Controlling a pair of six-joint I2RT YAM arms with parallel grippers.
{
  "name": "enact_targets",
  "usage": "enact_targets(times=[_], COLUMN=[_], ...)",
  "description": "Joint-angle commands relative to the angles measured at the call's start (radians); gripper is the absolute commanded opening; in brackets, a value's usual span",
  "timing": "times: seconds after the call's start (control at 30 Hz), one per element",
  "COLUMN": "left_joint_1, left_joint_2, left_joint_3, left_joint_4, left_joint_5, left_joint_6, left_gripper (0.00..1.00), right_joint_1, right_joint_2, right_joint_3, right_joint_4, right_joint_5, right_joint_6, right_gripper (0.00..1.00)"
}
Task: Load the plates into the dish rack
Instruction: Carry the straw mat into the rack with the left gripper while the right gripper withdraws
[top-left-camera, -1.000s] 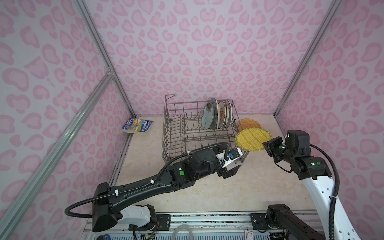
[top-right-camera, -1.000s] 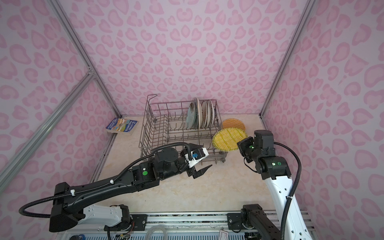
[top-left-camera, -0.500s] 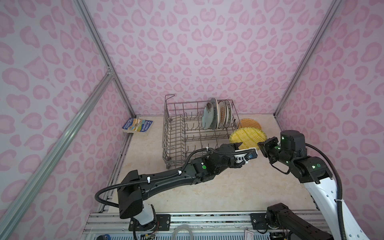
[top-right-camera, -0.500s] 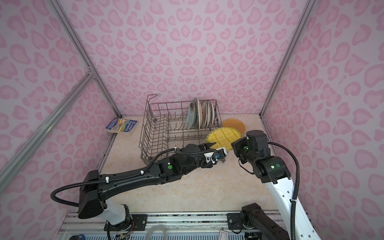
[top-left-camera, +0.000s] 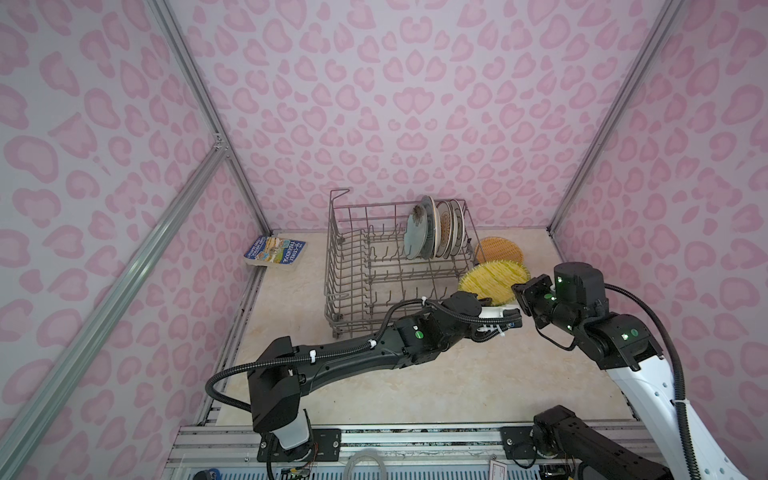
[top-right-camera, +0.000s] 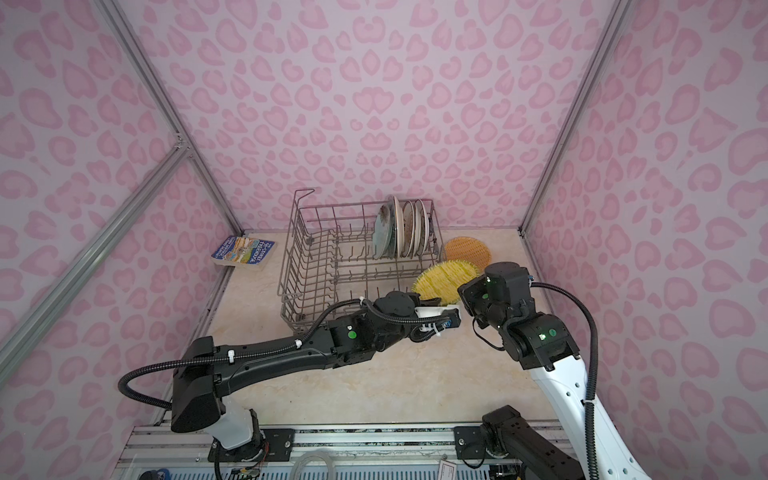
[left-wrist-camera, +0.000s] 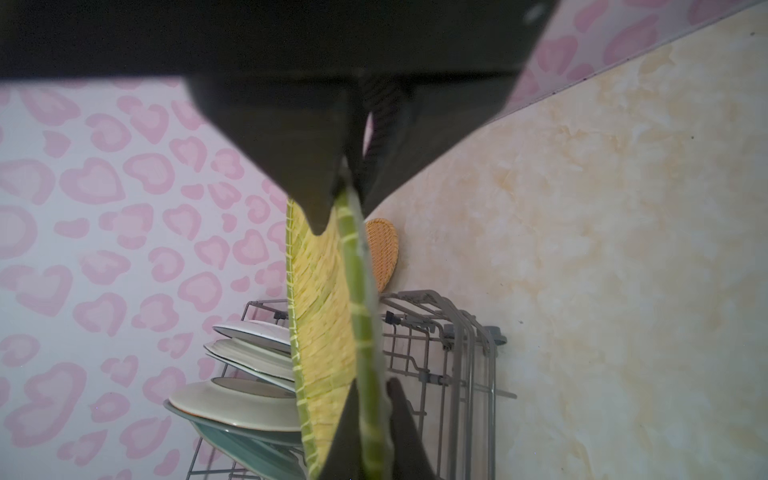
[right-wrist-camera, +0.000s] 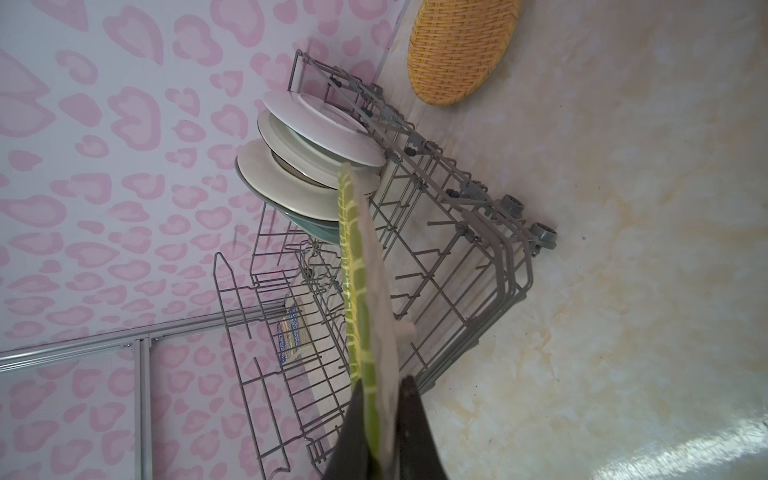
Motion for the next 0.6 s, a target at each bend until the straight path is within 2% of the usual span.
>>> enact_targets(times=[0.0,0.03,0.07,0.13,0.23,0.3,0.43,0.57], left_joint_1=[-0.011,-0.021,-0.033,-0.052,-0.063,-0.065,-0.067,-0.068], left_joint_2=[-0.033,-0.048,-0.063,-0.105,-0.167,-0.211,-0.318,-0.430], left_joint_3=[0.009,0.002,-0.009,-0.047,-0.087,-0.109,-0.157,-0.193], left_joint_4=[0.038,0.033,0.033,0.033,0.027,0.021,-0.004,-0.054], left_joint_5=[-0.063,-0.073,-0.084,-0.105,-0.111,-0.124,-0.151,-0.207], left_joint_6=[-0.109,-0.116,-0.119,-0.138,-0.195,-0.238,-0.355,-0.491], left_gripper=[0.04,0.04,0.04,0.04,0.04,0.04,0.04,0.04], right_joint_1=[0.020,0.023,0.024,0.025,0.022,0.015,-0.052,-0.131], right_joint_2=[-0.003,-0.004,-0.005,-0.006,-0.002,0.014,0.050,0.043], right_joint_3=[-0.005,-0.010,-0.015,-0.020,-0.013,0.008,0.063,0.100], right_joint_4=[0.066,0.077,0.083,0.094,0.125,0.152,0.225,0.276], right_joint_5=[0.006,0.001,0.000,0.015,0.039,0.046,-0.013,-0.047], right_joint_6=[0.009,0.005,0.004,0.000,-0.038,-0.077,-0.185,-0.344], right_gripper=[0.00,0.00,0.06,0.35,0.63,0.77,0.97,0.97])
